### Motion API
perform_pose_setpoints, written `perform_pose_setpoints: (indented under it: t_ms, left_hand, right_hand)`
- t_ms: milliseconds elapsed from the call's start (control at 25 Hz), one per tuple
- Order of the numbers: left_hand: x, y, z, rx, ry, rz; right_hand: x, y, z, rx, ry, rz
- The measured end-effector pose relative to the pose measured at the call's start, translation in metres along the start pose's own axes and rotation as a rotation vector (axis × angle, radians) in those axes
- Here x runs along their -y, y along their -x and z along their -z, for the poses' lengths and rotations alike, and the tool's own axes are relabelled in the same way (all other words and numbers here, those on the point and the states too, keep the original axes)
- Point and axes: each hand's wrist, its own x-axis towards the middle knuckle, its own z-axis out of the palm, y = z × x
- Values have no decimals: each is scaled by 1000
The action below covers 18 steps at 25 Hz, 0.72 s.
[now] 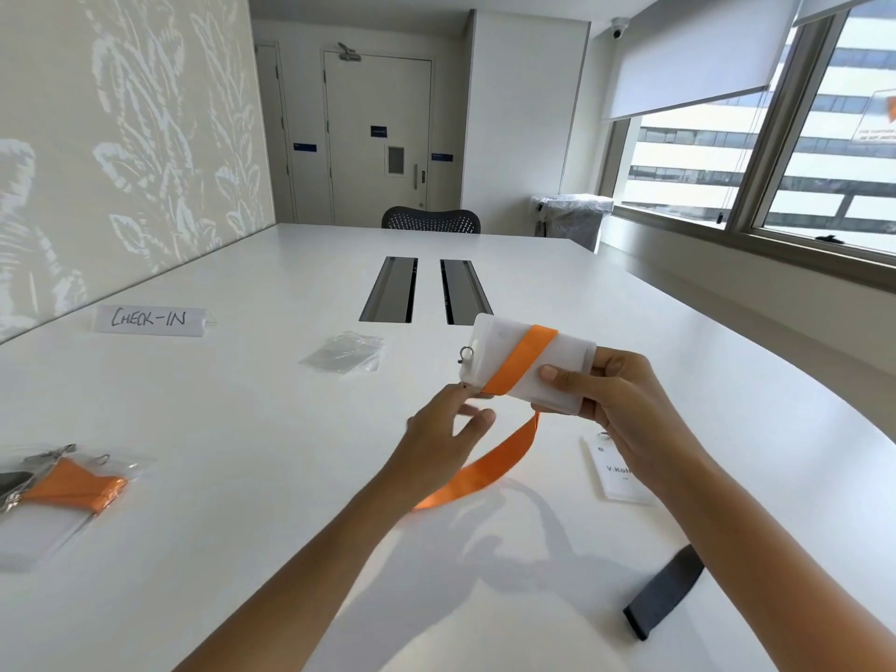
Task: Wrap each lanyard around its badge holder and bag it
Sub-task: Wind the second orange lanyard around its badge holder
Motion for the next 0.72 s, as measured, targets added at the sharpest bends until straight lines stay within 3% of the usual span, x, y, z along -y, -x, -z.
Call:
perform_pose_setpoints:
  t_ms: [200,400,560,720]
  left_hand:
    - [-31,-3,-23,230,427,-54]
    - [-44,-8,-42,25,523,-111]
    - [-43,-11,-41,49,477,-76]
    - [-44,-9,-40,173,637,1]
  right_hand:
    - [10,3,-8,90,-2,-18]
    - [19,7,-7,91,-10,-32]
    - [26,8,2,51,24,-6]
    - [24,6,6,-29,14,11]
